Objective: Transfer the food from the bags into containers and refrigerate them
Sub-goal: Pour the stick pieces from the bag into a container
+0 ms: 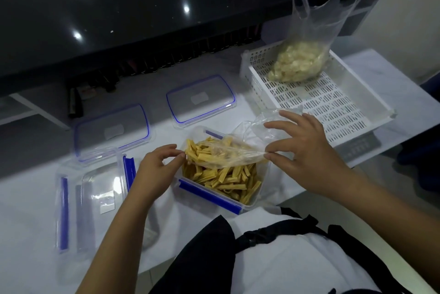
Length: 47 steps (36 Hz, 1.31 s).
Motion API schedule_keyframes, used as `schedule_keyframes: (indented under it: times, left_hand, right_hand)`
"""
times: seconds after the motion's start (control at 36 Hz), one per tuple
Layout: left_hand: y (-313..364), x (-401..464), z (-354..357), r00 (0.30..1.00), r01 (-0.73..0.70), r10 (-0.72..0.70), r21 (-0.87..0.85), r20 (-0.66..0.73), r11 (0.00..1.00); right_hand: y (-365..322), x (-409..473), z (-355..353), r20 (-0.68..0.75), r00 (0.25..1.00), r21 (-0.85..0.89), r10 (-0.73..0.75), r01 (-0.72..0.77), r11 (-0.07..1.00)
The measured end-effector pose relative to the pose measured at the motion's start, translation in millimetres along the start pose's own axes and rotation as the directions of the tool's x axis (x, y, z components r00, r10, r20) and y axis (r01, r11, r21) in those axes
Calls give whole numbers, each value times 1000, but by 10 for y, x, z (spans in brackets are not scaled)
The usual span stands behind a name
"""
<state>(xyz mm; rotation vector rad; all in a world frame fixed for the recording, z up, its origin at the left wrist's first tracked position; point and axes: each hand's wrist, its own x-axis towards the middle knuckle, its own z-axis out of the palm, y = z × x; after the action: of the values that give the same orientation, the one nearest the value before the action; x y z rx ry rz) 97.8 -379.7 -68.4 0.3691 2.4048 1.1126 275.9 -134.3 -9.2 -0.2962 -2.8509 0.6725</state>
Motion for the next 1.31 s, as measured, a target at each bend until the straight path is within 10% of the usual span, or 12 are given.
schedule_keyframes:
  times: [1.0,1.31]
  left_hand:
    - [50,6,-114,980,-61,16,-228,-196,972]
    - [5,32,83,994,-100,91,-142,-65,985]
  right_hand:
    - [-82,190,34,-103,994,110,-21,32,993]
    - [-72,260,-11,-111,994,123,11,3,992]
